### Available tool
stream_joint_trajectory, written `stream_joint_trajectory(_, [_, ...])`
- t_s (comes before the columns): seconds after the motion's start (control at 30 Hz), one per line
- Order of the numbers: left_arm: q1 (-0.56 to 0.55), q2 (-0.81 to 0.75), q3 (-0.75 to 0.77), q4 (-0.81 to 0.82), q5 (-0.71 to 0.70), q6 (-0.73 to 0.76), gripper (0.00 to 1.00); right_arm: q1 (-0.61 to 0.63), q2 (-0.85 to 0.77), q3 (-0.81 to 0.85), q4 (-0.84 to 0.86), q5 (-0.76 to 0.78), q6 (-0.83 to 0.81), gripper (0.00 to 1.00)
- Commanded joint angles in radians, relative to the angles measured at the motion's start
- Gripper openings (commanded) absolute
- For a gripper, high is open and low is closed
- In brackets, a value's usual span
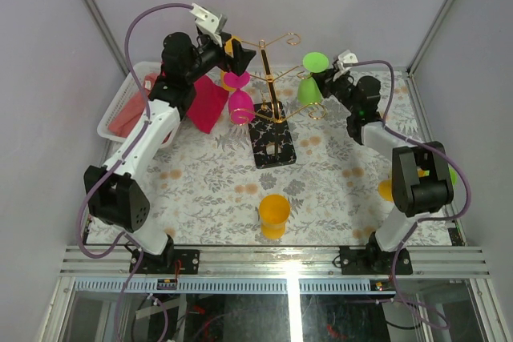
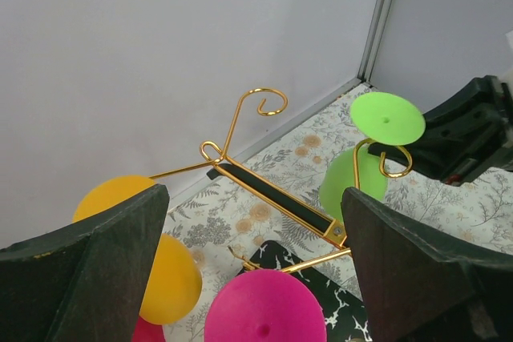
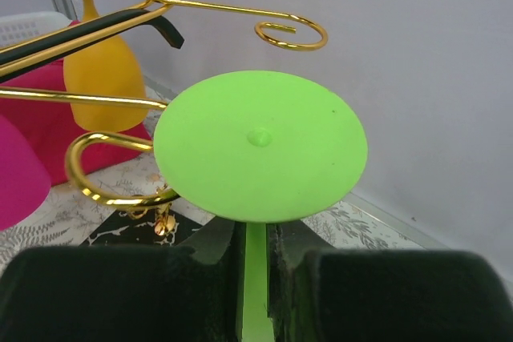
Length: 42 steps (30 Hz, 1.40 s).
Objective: Place the wine glass upside down on the wine glass rack
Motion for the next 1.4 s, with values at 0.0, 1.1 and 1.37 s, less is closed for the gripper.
stream_joint_trajectory(0.0, [-0.001,-0.032,-0.026,0.025,-0.024,0.015,0.88,-0.009,-0.129,-0.049,0.004,-0.018,-0.059,0.00])
stream_joint_trajectory(1.1, [0.000,-0.088,-0.102,0.036,-0.058,0.006,0.88,0.009,-0.118,-0.048,0.021,-0.247,0.051,0.00])
stream_joint_trajectory(1.37, [0.001,-0.089,-0.100,0.030,-0.062,0.016,0.88,0.037,-0.060,-0.001,0.051,-0.232,0.057,0.00])
